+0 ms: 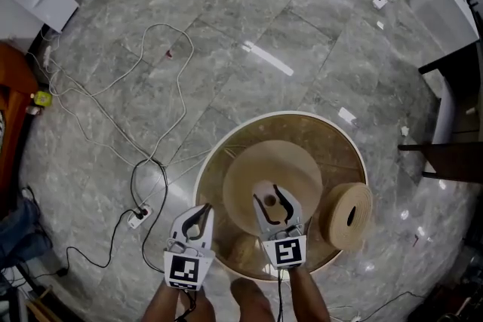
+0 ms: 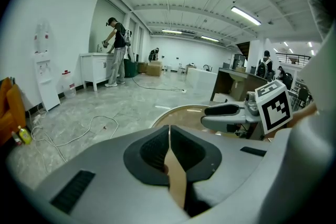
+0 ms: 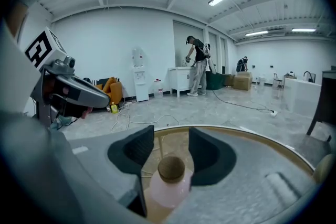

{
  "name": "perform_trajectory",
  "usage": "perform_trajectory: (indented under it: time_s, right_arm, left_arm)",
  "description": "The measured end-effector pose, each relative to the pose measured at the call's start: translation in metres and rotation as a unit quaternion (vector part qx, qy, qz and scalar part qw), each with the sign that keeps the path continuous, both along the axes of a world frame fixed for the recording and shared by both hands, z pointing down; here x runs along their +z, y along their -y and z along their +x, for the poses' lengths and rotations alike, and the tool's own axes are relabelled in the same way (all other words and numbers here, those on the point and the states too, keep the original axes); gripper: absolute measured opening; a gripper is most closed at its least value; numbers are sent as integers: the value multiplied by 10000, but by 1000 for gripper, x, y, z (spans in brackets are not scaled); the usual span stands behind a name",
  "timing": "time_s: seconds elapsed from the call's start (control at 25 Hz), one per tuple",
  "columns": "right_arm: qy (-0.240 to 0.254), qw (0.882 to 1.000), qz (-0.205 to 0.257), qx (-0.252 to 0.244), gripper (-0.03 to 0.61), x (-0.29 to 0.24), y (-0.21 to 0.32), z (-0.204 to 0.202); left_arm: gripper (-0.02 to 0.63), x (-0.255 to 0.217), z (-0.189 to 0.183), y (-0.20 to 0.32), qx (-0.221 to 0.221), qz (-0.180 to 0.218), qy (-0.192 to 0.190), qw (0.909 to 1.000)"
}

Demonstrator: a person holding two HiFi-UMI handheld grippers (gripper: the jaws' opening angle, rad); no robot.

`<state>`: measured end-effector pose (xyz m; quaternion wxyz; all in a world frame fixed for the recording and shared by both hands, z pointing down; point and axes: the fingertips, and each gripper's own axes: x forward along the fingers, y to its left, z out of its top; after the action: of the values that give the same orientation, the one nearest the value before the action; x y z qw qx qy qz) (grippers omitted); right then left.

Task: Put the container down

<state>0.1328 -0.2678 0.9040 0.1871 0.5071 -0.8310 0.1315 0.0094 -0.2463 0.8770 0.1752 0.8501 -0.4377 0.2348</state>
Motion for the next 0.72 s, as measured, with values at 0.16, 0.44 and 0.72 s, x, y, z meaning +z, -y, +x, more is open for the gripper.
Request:
perform_trajectory:
  time_s: [0.16, 0.44, 0.72]
  right_arm:
    - [42, 9999, 82, 44, 207, -32, -1, -1]
    - [96, 9998, 146, 99, 206, -104, -9, -6]
    - [235, 9989, 231, 319, 204, -178, -20, 5]
  left_arm:
    - [26, -29, -1, 3, 130, 200, 58, 9997]
    - [26, -108, 0, 5, 244, 472, 5, 9986]
    - [26, -187, -1, 0, 321, 726, 11, 9968]
